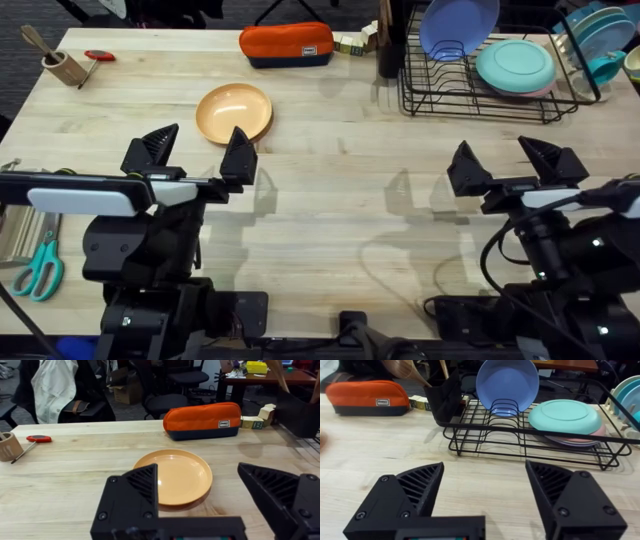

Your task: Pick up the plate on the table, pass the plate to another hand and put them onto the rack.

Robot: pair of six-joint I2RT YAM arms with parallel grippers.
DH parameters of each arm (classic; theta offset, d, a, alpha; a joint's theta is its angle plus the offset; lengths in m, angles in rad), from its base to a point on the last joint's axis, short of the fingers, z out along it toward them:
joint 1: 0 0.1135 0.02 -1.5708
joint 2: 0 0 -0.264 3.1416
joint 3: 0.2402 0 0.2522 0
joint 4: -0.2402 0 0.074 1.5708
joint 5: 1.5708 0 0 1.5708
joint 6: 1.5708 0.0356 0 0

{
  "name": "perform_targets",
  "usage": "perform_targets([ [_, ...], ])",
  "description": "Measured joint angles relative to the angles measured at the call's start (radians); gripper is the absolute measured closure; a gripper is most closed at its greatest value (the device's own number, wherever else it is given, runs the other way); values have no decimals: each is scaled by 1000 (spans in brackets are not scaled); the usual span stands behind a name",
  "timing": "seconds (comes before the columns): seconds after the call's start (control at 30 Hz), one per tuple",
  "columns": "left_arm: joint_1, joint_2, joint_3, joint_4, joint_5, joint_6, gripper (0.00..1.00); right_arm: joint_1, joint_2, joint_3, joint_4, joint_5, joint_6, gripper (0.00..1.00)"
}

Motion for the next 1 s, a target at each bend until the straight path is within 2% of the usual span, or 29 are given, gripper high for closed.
perform_targets([
  [0.63, 0, 0, 1, 1, -4, 4, 7, 0, 0, 5, -16, 13, 6, 8],
  [0.8, 0, 1, 66, -157, -6, 7, 7, 0, 1, 82, -172, 21, 41, 7],
  [1.0, 0, 98, 287, -350, -8, 8, 7, 0, 98, 278, -328, 24, 54, 7],
])
